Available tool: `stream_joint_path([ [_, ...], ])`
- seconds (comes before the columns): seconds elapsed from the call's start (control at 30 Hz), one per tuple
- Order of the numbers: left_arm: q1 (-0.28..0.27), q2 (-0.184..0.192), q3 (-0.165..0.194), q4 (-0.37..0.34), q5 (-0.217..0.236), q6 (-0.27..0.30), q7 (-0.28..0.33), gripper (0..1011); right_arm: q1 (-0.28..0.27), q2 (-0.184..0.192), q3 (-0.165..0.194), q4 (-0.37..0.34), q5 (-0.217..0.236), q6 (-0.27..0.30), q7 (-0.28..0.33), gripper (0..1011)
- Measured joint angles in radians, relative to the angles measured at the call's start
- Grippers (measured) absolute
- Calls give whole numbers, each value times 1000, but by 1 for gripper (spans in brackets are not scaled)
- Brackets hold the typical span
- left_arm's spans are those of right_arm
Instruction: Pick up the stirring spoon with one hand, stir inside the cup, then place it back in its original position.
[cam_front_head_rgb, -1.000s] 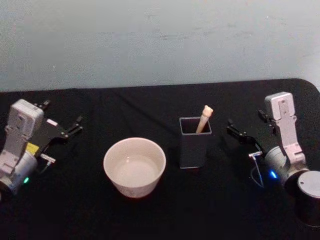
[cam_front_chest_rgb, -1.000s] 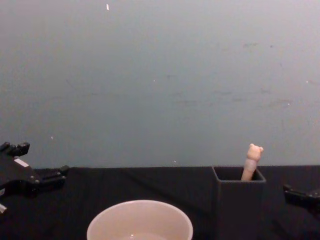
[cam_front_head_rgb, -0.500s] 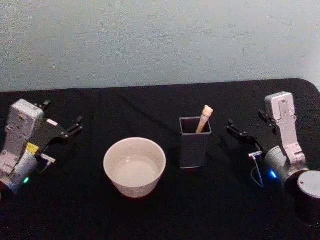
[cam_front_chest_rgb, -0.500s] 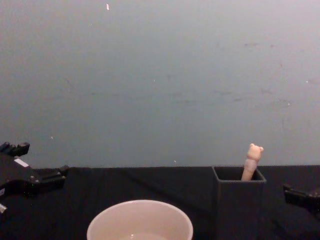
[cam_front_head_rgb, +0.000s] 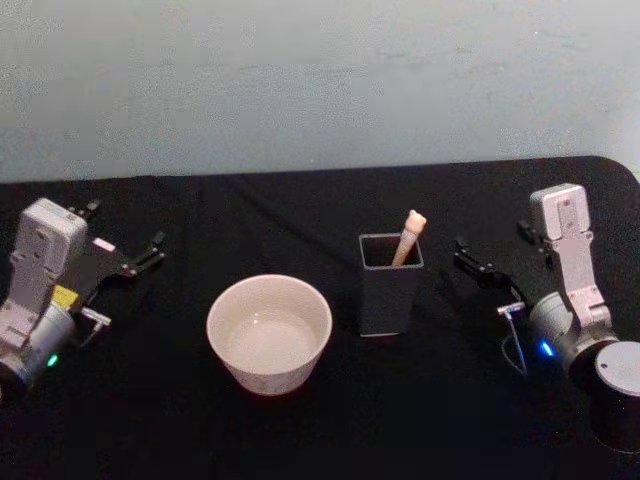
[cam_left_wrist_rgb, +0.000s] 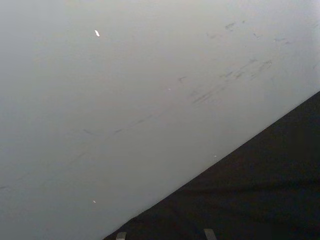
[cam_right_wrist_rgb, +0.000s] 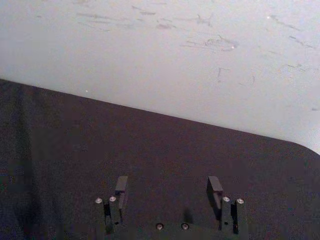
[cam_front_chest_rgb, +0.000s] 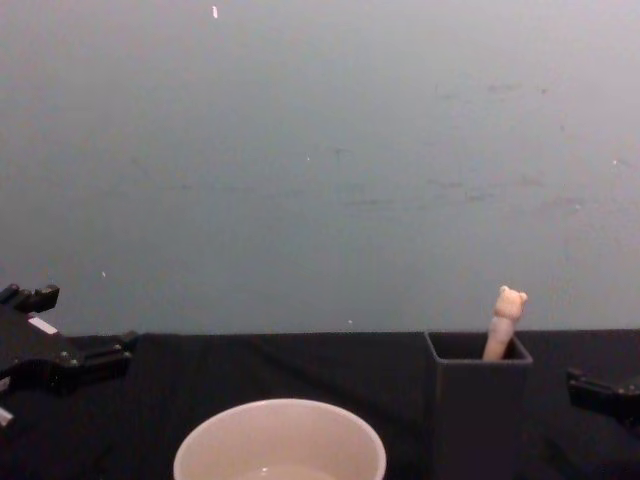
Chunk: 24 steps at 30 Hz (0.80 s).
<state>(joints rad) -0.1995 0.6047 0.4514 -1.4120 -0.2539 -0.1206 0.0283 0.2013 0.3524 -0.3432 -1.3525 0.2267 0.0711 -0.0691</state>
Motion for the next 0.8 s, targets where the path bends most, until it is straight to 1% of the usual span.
stream_joint_path([
  [0.8,0,0,0,0,0,0,0,1001,0,0,0,0,0,0,0,1002],
])
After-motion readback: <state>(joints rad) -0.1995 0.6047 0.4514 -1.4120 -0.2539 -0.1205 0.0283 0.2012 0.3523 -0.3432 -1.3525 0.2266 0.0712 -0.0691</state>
